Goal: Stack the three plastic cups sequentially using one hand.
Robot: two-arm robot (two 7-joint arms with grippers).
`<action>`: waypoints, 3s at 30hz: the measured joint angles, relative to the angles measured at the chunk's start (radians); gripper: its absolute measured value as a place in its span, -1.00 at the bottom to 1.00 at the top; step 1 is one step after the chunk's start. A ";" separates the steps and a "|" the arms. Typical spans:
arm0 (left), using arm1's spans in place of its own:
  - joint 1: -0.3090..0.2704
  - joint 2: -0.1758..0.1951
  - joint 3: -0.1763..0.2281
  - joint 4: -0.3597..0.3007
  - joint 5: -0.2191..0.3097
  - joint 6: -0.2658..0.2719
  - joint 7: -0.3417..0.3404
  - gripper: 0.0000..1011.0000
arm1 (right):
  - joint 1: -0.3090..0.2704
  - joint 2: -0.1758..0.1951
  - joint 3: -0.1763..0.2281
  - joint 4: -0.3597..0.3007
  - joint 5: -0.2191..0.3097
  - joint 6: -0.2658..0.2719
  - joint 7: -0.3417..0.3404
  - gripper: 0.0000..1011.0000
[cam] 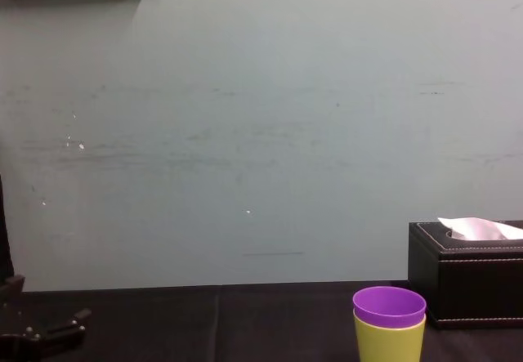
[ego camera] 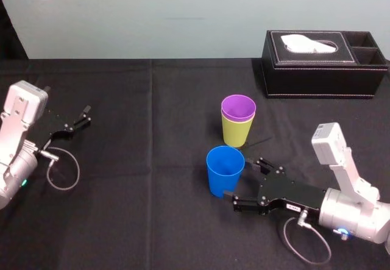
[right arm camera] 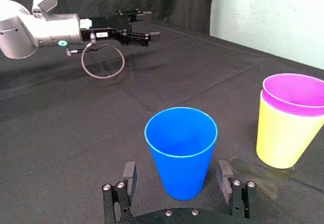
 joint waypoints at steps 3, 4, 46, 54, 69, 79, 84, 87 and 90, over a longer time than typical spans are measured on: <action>0.000 0.000 0.000 0.000 0.000 0.000 0.000 1.00 | 0.009 -0.009 -0.007 0.006 -0.003 0.007 -0.011 0.98; 0.000 0.000 0.000 0.000 0.000 0.000 0.000 1.00 | 0.011 -0.010 -0.008 0.008 -0.004 0.008 -0.013 0.98; 0.000 0.000 0.000 0.000 0.000 0.000 0.000 1.00 | 0.081 -0.084 -0.037 0.073 -0.038 0.007 -0.044 0.98; 0.000 0.000 0.000 0.000 0.000 0.000 0.000 1.00 | 0.087 -0.091 -0.043 0.078 -0.030 0.011 -0.035 0.98; 0.000 0.000 0.000 0.000 0.000 0.000 0.000 1.00 | 0.094 -0.096 -0.051 0.081 -0.020 0.020 -0.026 0.98; 0.000 0.000 0.000 0.000 0.000 0.000 0.000 1.00 | 0.093 -0.095 -0.050 0.080 -0.020 0.019 -0.026 0.62; 0.000 0.000 0.000 0.000 0.000 0.000 0.000 1.00 | 0.093 -0.095 -0.049 0.080 -0.021 0.019 -0.026 0.50; 0.000 0.000 0.000 0.000 0.000 0.000 0.000 1.00 | 0.092 -0.094 -0.049 0.079 -0.021 0.018 -0.027 0.47; 0.000 0.000 0.000 0.000 0.000 0.000 0.000 1.00 | 0.080 -0.080 -0.039 0.043 -0.019 0.012 -0.032 0.45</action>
